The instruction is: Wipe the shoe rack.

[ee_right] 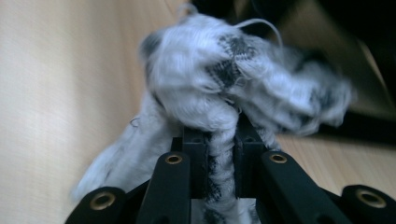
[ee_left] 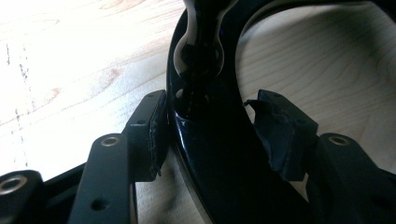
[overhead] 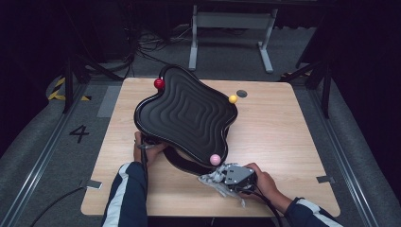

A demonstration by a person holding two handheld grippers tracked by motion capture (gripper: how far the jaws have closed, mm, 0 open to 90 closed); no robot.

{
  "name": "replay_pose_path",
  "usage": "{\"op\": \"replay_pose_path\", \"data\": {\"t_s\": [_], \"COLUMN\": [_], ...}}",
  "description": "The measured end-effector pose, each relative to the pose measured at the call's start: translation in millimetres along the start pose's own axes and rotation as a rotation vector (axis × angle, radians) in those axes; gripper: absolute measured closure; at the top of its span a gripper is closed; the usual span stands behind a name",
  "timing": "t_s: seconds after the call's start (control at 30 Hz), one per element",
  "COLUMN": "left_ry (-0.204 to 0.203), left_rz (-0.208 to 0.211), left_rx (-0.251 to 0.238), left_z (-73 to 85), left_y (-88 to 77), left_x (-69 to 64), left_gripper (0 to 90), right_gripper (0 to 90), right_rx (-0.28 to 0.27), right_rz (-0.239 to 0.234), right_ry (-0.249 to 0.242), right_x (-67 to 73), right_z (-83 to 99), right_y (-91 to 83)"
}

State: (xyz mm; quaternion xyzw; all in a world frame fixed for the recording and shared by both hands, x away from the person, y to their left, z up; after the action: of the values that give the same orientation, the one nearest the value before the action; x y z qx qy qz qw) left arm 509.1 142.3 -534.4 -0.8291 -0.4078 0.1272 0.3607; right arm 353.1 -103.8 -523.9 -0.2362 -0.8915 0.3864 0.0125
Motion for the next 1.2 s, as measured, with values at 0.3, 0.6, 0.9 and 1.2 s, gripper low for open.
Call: {"op": "replay_pose_path", "data": {"t_s": [0.3,0.6,0.9,1.2], "left_ry": [-0.011,0.003,0.005,-0.017], "left_rz": [-0.007,-0.029,-0.026,0.002], "left_rx": [0.001,0.005,0.010,-0.007], "left_z": [2.4,5.7,9.0,9.4], "left_y": [-2.6,-6.1,-10.1,-10.3], "left_x": [-2.3,-4.1,-5.8,-6.9], "left_gripper": [45.0,46.2,44.8,44.8], "right_gripper": [80.0,79.8,80.2,80.1], "right_rx": [-0.066,-0.143,-0.026,-0.069], "right_rz": [-0.036,-0.057,0.115,-0.128], "right_ry": [0.105,0.098,0.171,0.102], "right_x": [-13.5,10.8,-25.2,3.9], "right_z": [0.6,-19.5,0.6,0.7], "right_y": [-17.0,-22.5,-2.3,-32.2]}}
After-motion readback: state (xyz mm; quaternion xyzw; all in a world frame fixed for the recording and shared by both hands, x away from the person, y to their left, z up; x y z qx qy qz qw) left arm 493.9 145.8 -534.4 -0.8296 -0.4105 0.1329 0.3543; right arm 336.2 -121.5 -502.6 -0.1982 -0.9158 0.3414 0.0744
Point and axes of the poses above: each handheld gripper's, and its own axes: y roughly forward along the jaws, z roughly out of its underside, x roughly to its left, the point moved 8 cm from there along y, roughly forward along the jaws, and after that the axes turned 14 degrees about y, right-handed, at the moved point
